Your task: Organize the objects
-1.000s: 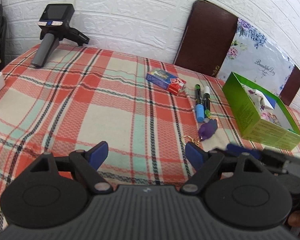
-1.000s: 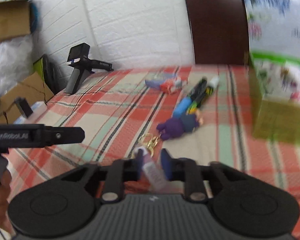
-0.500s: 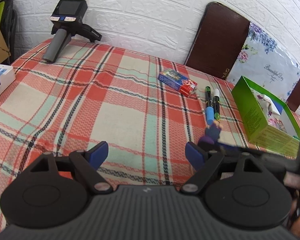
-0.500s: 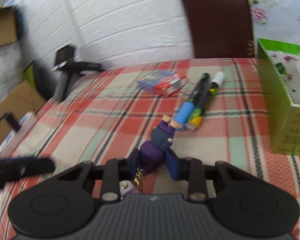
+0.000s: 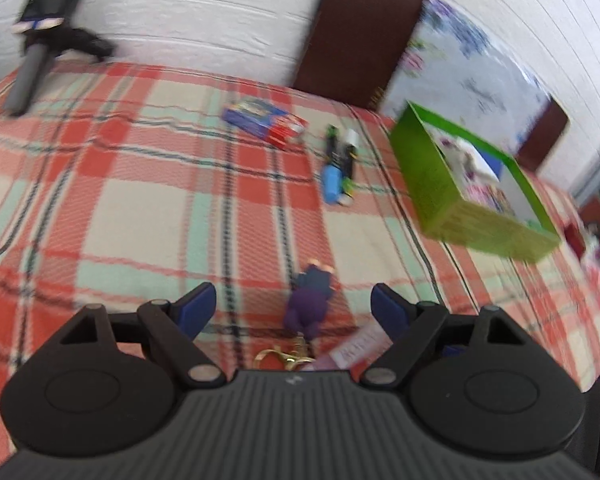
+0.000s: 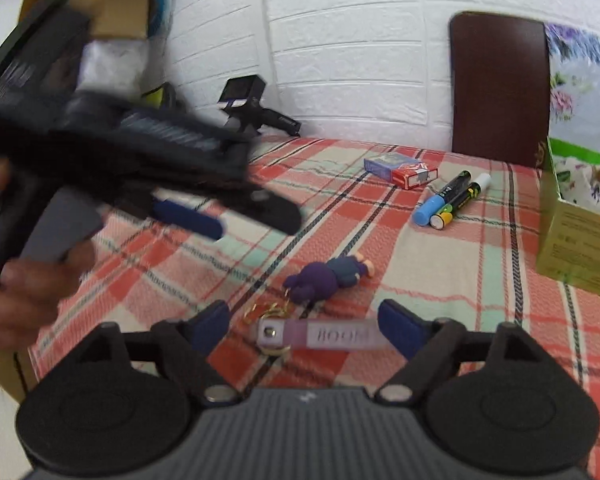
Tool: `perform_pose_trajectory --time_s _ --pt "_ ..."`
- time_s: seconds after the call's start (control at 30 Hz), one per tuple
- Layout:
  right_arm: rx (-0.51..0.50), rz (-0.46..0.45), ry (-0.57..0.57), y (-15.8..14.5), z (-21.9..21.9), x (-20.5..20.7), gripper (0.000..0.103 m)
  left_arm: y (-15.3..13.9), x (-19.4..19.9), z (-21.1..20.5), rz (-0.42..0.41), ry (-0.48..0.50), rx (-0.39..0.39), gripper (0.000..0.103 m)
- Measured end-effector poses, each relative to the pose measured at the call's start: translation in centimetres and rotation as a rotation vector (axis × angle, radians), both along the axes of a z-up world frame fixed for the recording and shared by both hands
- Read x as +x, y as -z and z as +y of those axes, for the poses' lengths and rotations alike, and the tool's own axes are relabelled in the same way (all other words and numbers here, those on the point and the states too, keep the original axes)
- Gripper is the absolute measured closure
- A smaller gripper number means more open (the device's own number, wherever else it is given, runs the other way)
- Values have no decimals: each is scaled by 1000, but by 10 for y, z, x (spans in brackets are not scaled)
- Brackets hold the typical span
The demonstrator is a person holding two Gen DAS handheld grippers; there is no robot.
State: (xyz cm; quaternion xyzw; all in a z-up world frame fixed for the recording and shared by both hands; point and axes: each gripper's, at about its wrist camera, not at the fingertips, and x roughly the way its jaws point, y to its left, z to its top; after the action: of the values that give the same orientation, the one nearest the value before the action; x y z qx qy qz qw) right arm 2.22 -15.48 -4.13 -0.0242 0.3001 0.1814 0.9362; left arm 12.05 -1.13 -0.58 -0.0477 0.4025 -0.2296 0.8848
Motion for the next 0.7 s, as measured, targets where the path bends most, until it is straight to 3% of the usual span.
perform_pose_trajectory --time_s 0.1,0.17,0.2,0.23,0.3,0.47,0.57,0.63,0.7 --pt "-43 44 64 8 -1 1 15 10 5 -21 -34 43 89 16" --pt "-23 77 92 13 -8 4 18 20 11 -25 -39 62 131 45" --pt "-25 70 98 13 -9 6 23 27 15 -23 -3 77 131 71" --pt "-32 64 100 11 -8 8 27 33 18 -18 43 83 92 72" --pt "-33 60 90 9 -5 16 38 34 14 -9 37 80 43 72" --pt "-39 44 33 11 13 33 39 33 6 20 62 0 -9 72" --pt "-36 36 -27 13 26 31 38 31 3 39 83 -56 -31 71" --pt "-53 25 -56 15 37 30 30 29 3 46 92 -83 -60 59" --pt "-51 33 -90 14 45 29 25 27 4 45 78 -82 -70 58"
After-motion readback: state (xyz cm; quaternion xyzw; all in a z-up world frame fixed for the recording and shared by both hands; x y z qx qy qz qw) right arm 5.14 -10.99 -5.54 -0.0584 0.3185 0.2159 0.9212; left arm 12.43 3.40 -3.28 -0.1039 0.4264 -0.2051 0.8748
